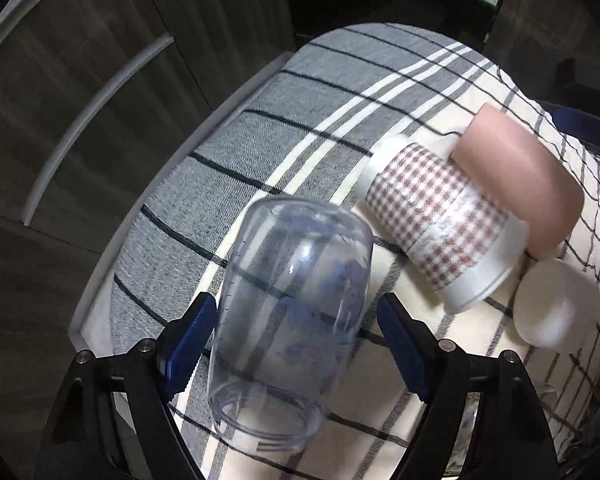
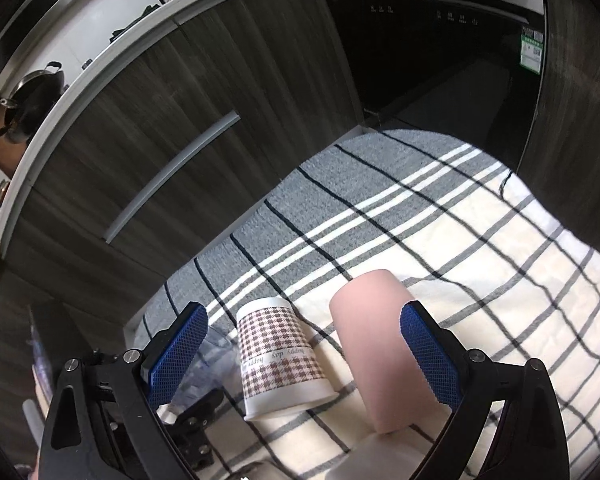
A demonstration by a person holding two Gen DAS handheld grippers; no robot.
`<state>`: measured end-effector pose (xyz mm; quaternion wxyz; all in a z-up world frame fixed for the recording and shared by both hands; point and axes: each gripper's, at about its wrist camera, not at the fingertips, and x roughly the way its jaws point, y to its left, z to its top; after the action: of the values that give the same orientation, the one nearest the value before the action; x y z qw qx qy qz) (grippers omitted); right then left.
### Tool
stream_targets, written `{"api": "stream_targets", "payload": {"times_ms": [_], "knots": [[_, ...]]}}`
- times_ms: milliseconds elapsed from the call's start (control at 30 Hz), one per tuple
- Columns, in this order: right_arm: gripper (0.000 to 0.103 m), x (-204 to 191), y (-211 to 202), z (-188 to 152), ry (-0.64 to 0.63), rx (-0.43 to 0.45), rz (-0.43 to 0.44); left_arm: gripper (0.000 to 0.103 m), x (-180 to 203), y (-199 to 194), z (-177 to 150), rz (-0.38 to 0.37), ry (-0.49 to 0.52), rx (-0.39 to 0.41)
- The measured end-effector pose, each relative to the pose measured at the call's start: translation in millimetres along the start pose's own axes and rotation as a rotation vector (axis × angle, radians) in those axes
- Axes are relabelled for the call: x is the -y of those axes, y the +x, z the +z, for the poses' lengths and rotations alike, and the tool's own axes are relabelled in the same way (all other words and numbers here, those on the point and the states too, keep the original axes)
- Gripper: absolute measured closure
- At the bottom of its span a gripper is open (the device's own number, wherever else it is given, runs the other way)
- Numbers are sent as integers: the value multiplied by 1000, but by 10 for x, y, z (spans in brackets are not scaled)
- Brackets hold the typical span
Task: Flip cup upside down
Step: 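Close the right tool on the clear cup and lift it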
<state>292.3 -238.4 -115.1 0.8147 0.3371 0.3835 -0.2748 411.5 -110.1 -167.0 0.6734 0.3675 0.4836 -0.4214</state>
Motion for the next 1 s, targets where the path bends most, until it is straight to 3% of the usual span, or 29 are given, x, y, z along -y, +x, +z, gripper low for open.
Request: {"api": "stream_targets", "payload": {"times_ms": [100,167,500,733,1000], "knots": [[6,7,73,-10,8,-11,0,21,-24,108,2,16,7,-14],[6,1,94,-16,5,-12,-1,30,-70,185,33,21,-21,-23],[6,18,26,-24,-3,1,7,31,-113,67,-19,15,-99,18],[6,56,-223,4,-23,15,35,31,20,-344,-79,56,-160,59],[6,206,-937,107,-139,32,132,31,612,-1201,-291,120,-398,157]]}}
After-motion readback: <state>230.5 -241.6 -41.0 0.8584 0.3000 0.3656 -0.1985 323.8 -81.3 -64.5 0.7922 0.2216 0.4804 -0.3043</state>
